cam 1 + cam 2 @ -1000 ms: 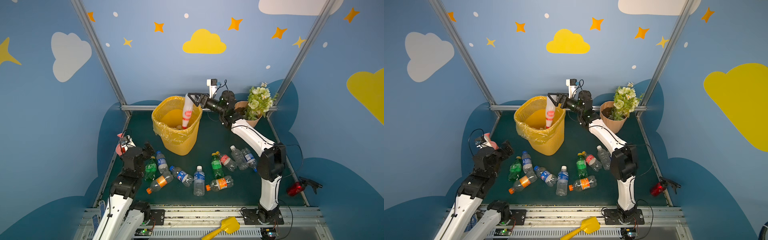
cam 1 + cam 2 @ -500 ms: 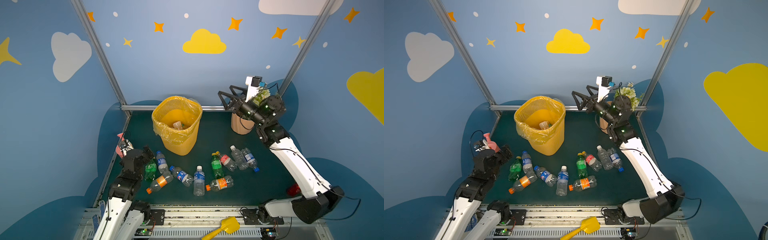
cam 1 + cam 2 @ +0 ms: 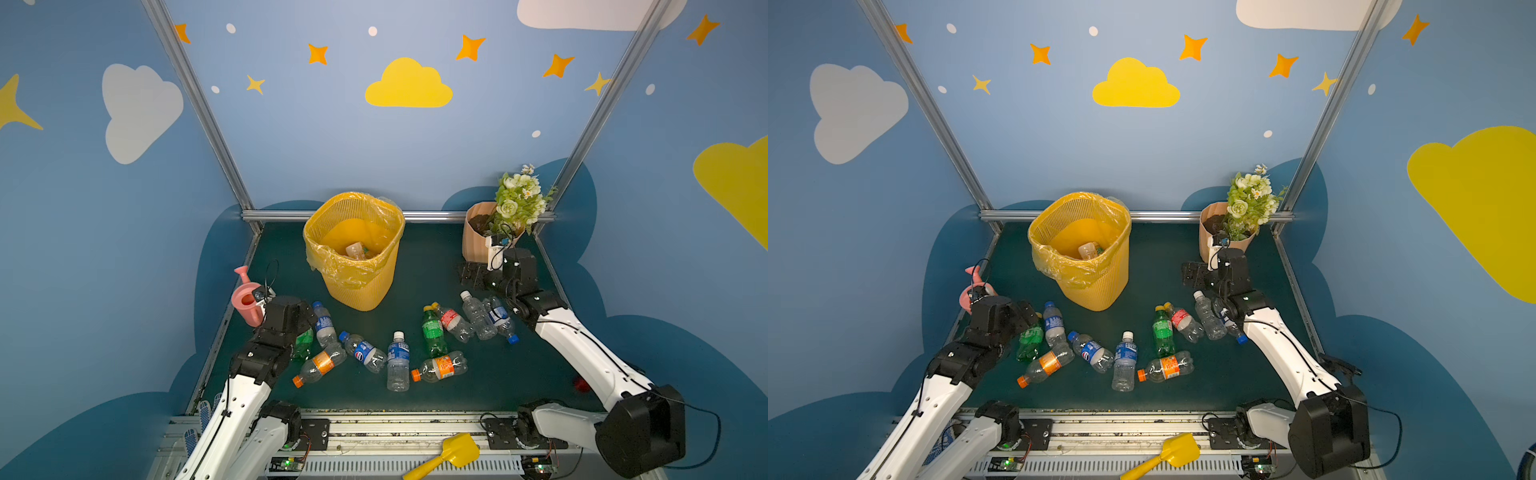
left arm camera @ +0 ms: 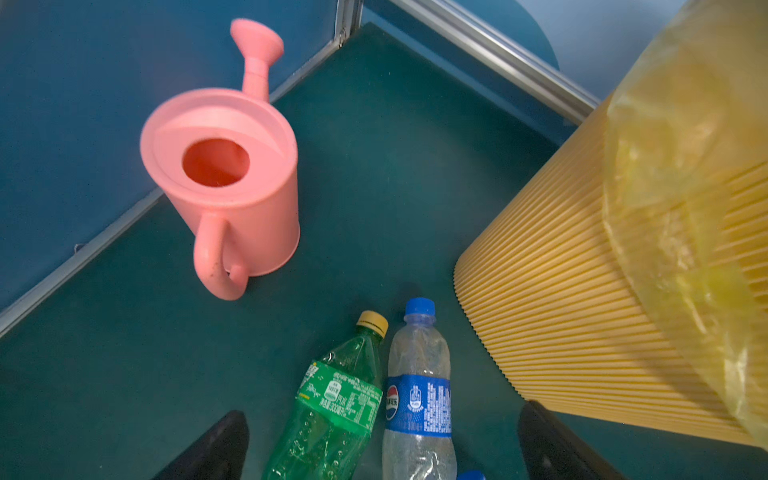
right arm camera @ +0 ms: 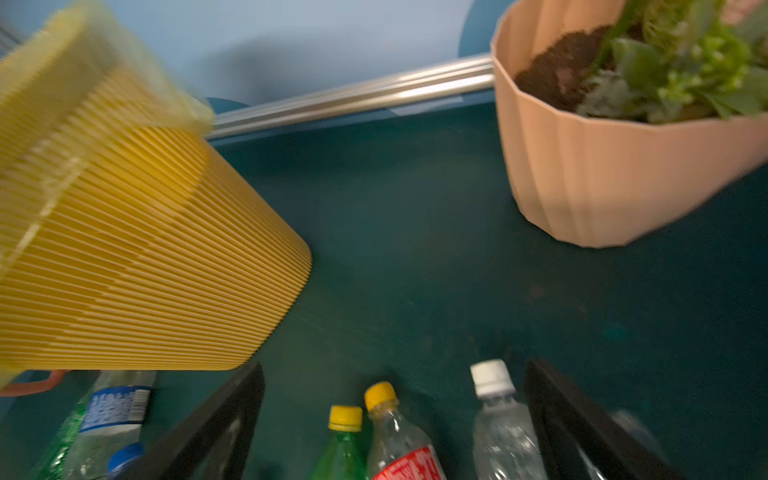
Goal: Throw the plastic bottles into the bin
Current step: 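Lower the right gripper onto the crushed blue-labelled bottle while the left gripper lowers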
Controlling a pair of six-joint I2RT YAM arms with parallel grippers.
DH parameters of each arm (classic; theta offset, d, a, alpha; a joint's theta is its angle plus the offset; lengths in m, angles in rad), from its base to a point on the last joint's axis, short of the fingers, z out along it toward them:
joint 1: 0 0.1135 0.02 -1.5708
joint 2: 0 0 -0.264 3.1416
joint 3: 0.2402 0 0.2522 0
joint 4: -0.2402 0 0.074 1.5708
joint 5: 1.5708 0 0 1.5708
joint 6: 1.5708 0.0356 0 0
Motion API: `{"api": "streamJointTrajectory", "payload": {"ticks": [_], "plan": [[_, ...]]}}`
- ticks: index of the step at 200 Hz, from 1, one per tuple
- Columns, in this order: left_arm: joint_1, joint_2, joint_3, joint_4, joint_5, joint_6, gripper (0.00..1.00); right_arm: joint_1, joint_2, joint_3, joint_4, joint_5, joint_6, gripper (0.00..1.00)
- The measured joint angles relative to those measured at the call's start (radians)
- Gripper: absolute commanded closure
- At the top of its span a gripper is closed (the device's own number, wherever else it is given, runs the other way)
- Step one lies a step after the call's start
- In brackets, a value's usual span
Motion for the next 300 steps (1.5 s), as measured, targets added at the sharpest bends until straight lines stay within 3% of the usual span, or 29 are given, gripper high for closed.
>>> {"api": "streamJointTrajectory", "payload": {"ticks": [68, 99, 137, 190, 210, 300], "plan": [[-0.041, 0.0, -0.045, 0.002, -0.005, -0.045, 0.0, -0.064, 0.051, 0.002, -0.23, 0.139, 0.0, 0.04], [-0.043, 0.009, -0.045, 0.007, -0.004, -0.045, 0.0, -0.116, 0.068, -0.002, -0.285, 0.16, -0.005, 0.09], [-0.044, 0.011, -0.045, 0.029, -0.004, -0.041, 0.0, -0.176, 0.112, -0.002, -0.34, 0.155, -0.04, 0.25], [-0.044, 0.012, -0.045, 0.047, -0.005, -0.027, 0.0, -0.206, 0.187, 0.006, -0.425, 0.109, -0.103, 0.28], [-0.044, 0.012, -0.045, 0.047, -0.006, -0.024, 0.0, -0.218, 0.208, 0.015, -0.45, 0.098, -0.133, 0.34], [-0.044, 0.011, -0.045, 0.048, -0.012, -0.018, 0.0, -0.237, 0.328, 0.059, -0.49, 0.09, -0.243, 0.34]]}}
